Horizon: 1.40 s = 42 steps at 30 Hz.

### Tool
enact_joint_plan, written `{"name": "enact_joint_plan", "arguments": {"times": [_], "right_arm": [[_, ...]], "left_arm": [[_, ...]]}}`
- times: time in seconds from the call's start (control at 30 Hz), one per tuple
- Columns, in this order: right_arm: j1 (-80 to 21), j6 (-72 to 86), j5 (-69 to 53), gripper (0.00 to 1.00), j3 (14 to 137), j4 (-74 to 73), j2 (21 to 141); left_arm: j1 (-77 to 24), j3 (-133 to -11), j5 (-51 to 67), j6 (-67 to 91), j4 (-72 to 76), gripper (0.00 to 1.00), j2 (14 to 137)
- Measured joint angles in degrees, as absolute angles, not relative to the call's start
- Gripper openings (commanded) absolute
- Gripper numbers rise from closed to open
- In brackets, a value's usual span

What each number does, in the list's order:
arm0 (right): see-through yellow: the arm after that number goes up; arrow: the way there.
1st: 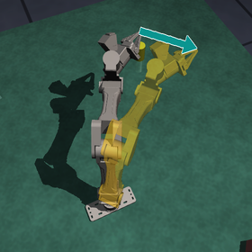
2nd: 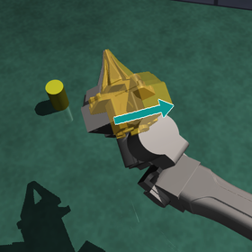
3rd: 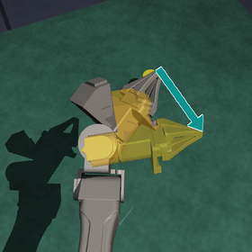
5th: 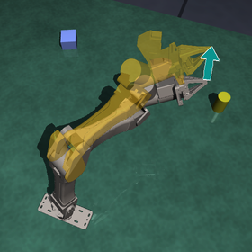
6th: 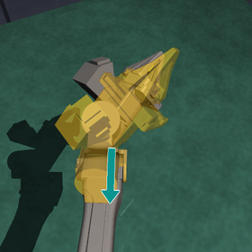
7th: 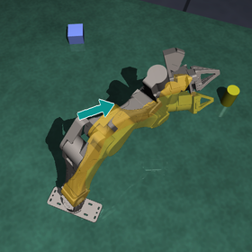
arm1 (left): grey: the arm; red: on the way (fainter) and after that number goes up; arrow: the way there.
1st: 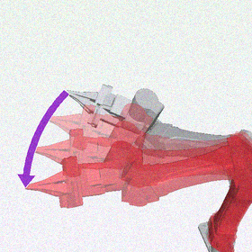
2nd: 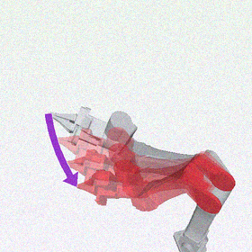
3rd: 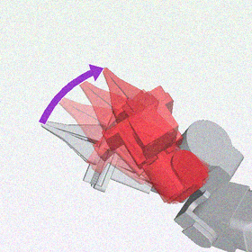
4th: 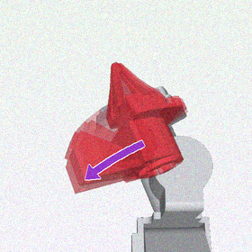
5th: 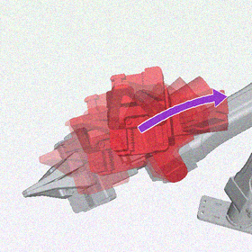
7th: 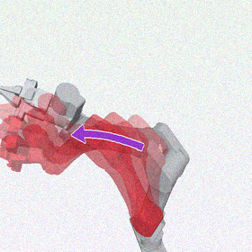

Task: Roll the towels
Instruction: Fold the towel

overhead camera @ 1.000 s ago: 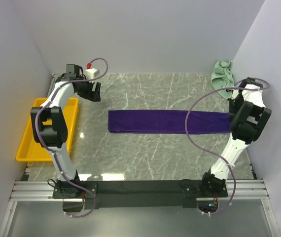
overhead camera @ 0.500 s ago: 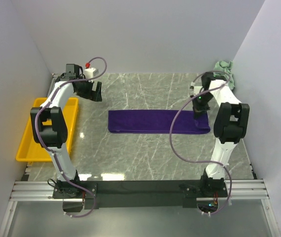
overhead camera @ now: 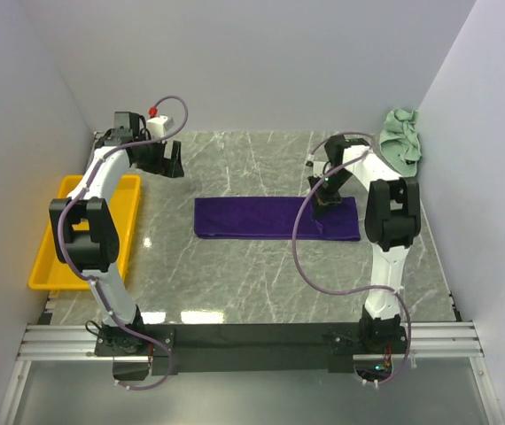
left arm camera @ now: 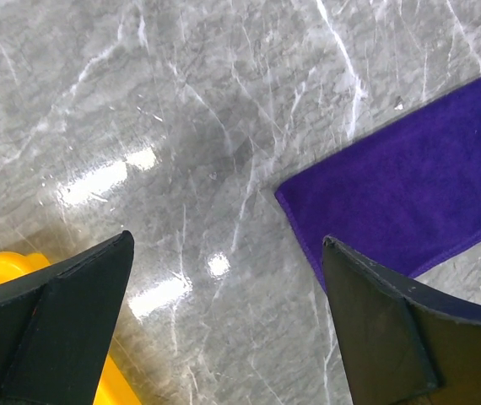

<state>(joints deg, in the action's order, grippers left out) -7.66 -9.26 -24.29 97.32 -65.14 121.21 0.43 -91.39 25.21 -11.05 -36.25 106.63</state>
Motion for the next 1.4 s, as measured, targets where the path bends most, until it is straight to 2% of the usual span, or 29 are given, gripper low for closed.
{"name": "enact_joint_plan", "arguments": {"times": [0.47, 0.57, 0.6, 0.63, 0.7, 0.8, 0.83, 0.87, 0.9, 1.0, 1.1, 1.23, 1.4], "right_arm": [[-8.9, -8.0, -26.3, 0.00, 101.4, -64.2, 125.2], [-9.0, -7.7, -26.6, 0.17, 102.4, -64.4, 126.6], [-9.1, -7.7, -26.8, 0.28, 102.9, -64.5, 127.3], [-9.1, -7.6, -27.0, 0.32, 103.3, -64.5, 127.8], [-9.1, -8.3, -27.6, 0.40, 103.3, -65.0, 128.0], [-8.7, -9.4, -28.2, 0.41, 104.0, -66.2, 127.7], [-8.5, -10.0, -28.2, 0.41, 104.3, -66.6, 127.4], [-8.1, -10.5, -28.2, 0.39, 104.7, -67.1, 127.0], [-7.4, -11.2, -28.0, 0.37, 105.4, -67.5, 126.5], [-3.7, -13.1, -25.7, 0.28, 108.2, -68.2, 125.3], [0.9, -15.3, -20.9, 0.22, 109.3, -67.7, 124.2], [4.8, -17.7, -13.8, 0.18, 106.0, -65.6, 123.6], [3.9, -19.6, -8.8, 0.14, 97.7, -62.3, 123.2]], "left_arm": [[0.4, -90.8, 24.9, -9.7, -36.3, 0.99, 106.7], [0.4, -90.7, 24.6, -9.7, -36.3, 0.99, 106.7], [0.3, -90.4, 24.6, -9.8, -36.3, 0.99, 106.7], [0.2, -90.1, 24.6, -10.0, -36.3, 0.99, 106.6], [-0.5, -88.5, 24.9, -10.8, -36.6, 0.93, 106.3], [-2.4, -85.0, 25.6, -12.4, -37.9, 0.55, 104.5], [-3.3, -83.9, 25.6, -13.1, -38.5, 0.50, 103.7], [-4.5, -83.0, 25.7, -13.4, -38.9, 0.44, 103.0], [-5.8, -82.3, 25.8, -13.7, -39.3, 0.29, 102.5], [-10.4, -81.4, 25.8, -14.1, -40.6, 0.08, 102.1], [-15.4, -80.8, 25.4, -14.0, -41.6, 0.00, 103.0], [-19.2, -81.1, 25.8, -13.1, -42.3, 0.00, 107.1], [-18.6, -84.7, 25.5, -11.4, -44.2, 0.00, 116.0]]}}
